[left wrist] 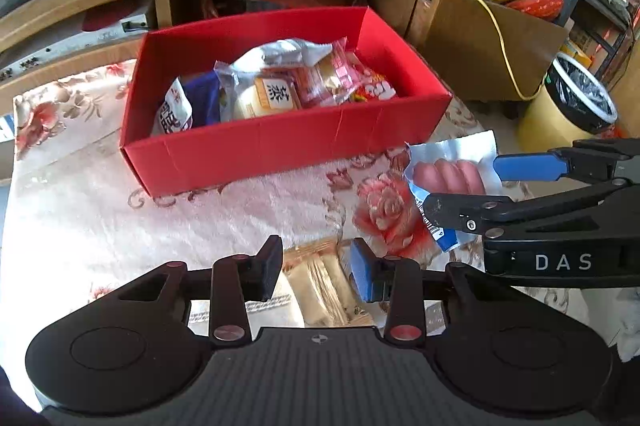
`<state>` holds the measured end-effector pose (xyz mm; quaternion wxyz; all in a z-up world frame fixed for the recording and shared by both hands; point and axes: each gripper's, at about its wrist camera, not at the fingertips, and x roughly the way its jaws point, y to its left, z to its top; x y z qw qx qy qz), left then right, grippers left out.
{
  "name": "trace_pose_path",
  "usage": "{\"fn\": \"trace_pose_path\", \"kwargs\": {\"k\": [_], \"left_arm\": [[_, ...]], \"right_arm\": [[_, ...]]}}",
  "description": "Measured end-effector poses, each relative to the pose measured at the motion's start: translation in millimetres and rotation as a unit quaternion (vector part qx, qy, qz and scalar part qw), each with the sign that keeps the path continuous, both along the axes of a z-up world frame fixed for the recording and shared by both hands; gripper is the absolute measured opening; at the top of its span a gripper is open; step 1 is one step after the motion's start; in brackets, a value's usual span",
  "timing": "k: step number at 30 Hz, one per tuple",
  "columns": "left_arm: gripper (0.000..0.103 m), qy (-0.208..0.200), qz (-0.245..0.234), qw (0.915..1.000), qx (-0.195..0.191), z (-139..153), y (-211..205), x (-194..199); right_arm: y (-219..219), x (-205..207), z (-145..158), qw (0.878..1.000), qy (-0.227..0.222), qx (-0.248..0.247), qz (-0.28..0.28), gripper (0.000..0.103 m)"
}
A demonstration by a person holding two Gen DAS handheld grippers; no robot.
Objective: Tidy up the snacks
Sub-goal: 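Lift and carry the gold pastry and pink sausage pack over the red box with both tools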
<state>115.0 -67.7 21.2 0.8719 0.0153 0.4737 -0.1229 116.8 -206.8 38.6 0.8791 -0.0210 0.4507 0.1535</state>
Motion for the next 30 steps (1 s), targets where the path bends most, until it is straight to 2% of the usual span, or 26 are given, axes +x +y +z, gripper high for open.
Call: {"fn": "trace_pose_path", "kwargs": {"k": [4, 8, 10, 12, 15, 17, 20, 24, 27, 30], "left_arm": [[0.047, -0.001, -0.002, 1.0000, 0.001, -0.5, -1.9, 0.7], [0.049, 0.023, -0.001, 0.9997, 0.007, -15.7, -3.6, 1.6], [0.061, 0.043, 0.009, 0.9990, 0.003, -26.5, -4.2, 4.9], [0.068, 0.064, 0.032, 0.9975, -0.002, -39.2, -5.1, 12.9], [0.068, 0.082, 0.053, 0.9952, 0.009, -55.1, -9.4, 22.4], [0.066, 0.074, 0.055, 0.9953, 0.028, -56.2, -16.1, 20.5], [0.050, 0.064, 0.055, 0.9948, 0.056, -56.0, -22.0, 13.2], [0.048, 0.073, 0.054, 0.9941, 0.058, -50.6, -19.8, 4.5], [0.048, 0.056, 0.041, 0.9957, 0.061, -38.5, -21.2, -0.3], [0.048, 0.045, 0.035, 0.9974, 0.045, -28.8, -15.6, 1.5]], "right_arm": [[-2.7, 1.8, 1.9, 1.000, -0.003, 0.004, -0.004, 0.078], [-4.6, 3.7, -1.2, 1.000, 0.001, 0.000, -0.005, 0.078], [-8.2, 5.7, -2.6, 1.000, 0.002, -0.003, -0.010, 0.078], [-13.8, 7.2, -3.3, 1.000, 0.003, 0.000, -0.014, 0.078], [-20.9, 6.9, -2.9, 1.000, 0.004, 0.005, -0.018, 0.078], [-24.5, 6.7, -0.6, 1.000, 0.003, 0.011, -0.017, 0.078], [-25.1, 7.0, 3.0, 1.000, -0.003, 0.013, -0.014, 0.078], [-20.3, 4.8, 7.3, 1.000, -0.011, 0.011, -0.004, 0.078], [-18.5, 2.5, 11.4, 1.000, -0.018, 0.016, -0.005, 0.078], [-17.7, 3.8, 10.7, 1.000, -0.020, 0.012, -0.010, 0.078]]}}
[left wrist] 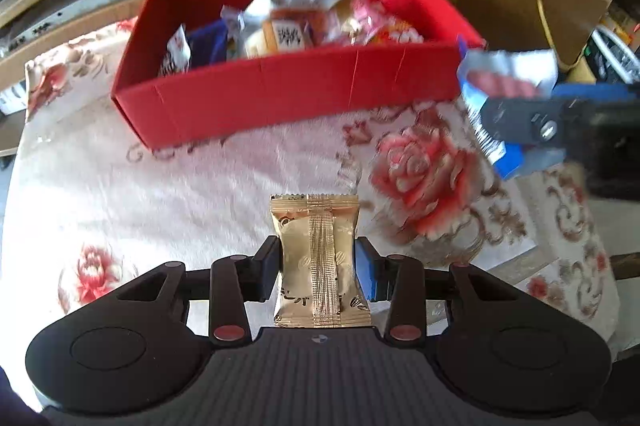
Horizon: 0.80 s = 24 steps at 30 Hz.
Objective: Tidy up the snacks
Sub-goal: 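Lift and carry the gold pastry and pink sausage pack over the red box with both tools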
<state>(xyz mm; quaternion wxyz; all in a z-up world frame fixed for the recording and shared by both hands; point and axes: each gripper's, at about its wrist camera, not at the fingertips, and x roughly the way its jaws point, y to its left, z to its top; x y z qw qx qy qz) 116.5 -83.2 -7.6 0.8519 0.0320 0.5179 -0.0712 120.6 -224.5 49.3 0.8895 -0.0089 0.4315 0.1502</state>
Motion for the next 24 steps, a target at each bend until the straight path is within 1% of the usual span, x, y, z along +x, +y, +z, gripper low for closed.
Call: {"fn": "trace_pose_path", "kwargs": {"k": [5, 10, 13, 17, 24], "left_arm": [[0.048, -0.017, 0.000, 0.9997, -0.016, 13.5, 9.8, 11.3], [0.048, -0.042, 0.004, 0.9990, -0.014, 23.4, 11.3, 26.4], [0.048, -0.052, 0.008, 0.9983, -0.025, 28.9, 14.9, 35.2], [0.048, -0.066, 0.008, 0.9975, -0.023, 33.9, 13.6, 48.4], [0.048, -0.076, 0.012, 0.9966, -0.030, 39.3, 13.6, 69.3]], "right_arm": [[7.0, 9.8, -1.6, 1.000, -0.001, -0.009, -0.008, 0.078], [16.8, 23.9, -1.9, 1.000, -0.005, -0.021, -0.008, 0.078], [17.5, 31.9, -0.8, 1.000, -0.008, -0.019, -0.013, 0.078], [19.9, 43.5, 4.2, 1.000, -0.015, -0.011, -0.013, 0.078], [24.8, 68.1, 9.3, 1.000, -0.024, -0.005, -0.013, 0.078]]}}
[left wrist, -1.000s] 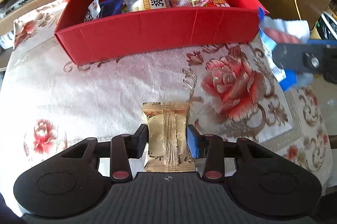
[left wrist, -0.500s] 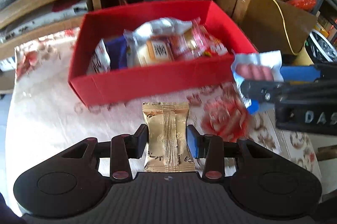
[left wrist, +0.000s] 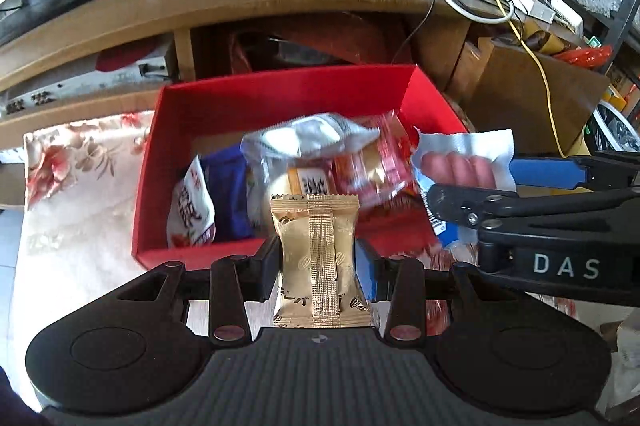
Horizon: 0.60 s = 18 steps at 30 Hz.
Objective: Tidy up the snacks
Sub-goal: 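Lift and carry the gold pastry and pink sausage pack over the red box with both tools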
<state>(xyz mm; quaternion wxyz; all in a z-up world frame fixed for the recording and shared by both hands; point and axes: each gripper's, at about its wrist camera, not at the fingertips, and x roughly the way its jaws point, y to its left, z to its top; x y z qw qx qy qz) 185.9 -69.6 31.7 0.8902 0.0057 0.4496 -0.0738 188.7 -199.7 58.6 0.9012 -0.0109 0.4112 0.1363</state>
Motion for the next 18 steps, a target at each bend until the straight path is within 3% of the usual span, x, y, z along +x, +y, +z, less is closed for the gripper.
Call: {"fn": "trace_pose_path", "kwargs": {"k": [18], "left_arm": [[0.049, -0.010, 0.012, 0.9999, 0.003, -0.2, 3.0, 39.3]], "right_arm": [[9.0, 44.8, 0.1, 1.000, -0.008, 0.000, -0.004, 0.078]]}}
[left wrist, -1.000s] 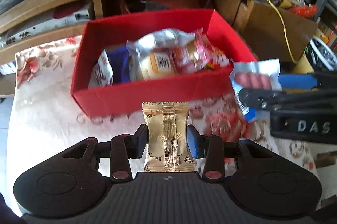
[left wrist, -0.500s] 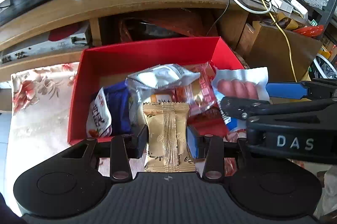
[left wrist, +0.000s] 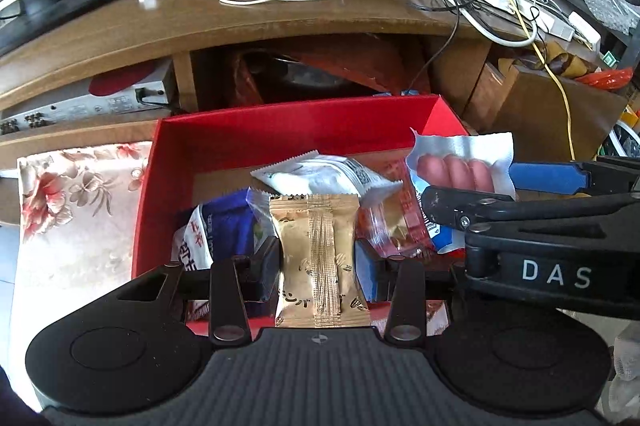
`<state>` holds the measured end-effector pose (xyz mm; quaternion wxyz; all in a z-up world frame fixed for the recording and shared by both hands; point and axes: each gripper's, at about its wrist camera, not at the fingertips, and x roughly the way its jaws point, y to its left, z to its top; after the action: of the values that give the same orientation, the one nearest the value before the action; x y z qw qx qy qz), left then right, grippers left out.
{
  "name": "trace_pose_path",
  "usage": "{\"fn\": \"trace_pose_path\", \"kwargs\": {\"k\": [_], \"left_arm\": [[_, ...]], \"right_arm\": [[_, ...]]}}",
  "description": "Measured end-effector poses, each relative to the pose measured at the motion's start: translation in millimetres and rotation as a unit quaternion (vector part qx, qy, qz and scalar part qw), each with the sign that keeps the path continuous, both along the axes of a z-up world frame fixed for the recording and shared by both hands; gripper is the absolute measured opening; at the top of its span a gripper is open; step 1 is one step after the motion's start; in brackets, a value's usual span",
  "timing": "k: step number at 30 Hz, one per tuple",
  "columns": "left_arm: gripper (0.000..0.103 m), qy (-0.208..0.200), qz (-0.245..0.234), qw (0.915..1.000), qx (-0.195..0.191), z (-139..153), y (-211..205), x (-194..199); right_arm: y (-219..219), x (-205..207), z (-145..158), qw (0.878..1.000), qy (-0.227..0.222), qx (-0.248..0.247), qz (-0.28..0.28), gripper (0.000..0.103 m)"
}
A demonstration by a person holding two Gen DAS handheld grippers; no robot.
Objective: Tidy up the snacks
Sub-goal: 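Lift and carry the gold pastry and pink sausage pack over the red box with both tools, then lower both snacks into the red box and open both tools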
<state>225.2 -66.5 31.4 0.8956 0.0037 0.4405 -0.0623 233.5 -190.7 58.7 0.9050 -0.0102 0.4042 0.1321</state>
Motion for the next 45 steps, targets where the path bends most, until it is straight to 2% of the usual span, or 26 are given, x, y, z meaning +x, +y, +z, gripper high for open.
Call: {"fn": "trace_pose_path", "kwargs": {"k": [26, 37, 45], "left_arm": [[0.052, 0.023, 0.023, 0.9995, 0.003, -23.9, 5.8, 30.4], [0.071, 0.012, 0.031, 0.9994, -0.003, -21.2, 7.2, 33.7], [0.072, 0.008, 0.033, 0.9994, -0.003, -22.1, 7.9, 38.4]], "right_arm": [[1.9, 36.8, -28.9, 1.000, 0.024, -0.015, -0.013, 0.079], [-2.6, 41.6, -27.2, 0.999, 0.024, -0.002, -0.027, 0.085], [-5.9, 41.0, -22.8, 0.999, 0.021, 0.008, -0.036, 0.087]]}}
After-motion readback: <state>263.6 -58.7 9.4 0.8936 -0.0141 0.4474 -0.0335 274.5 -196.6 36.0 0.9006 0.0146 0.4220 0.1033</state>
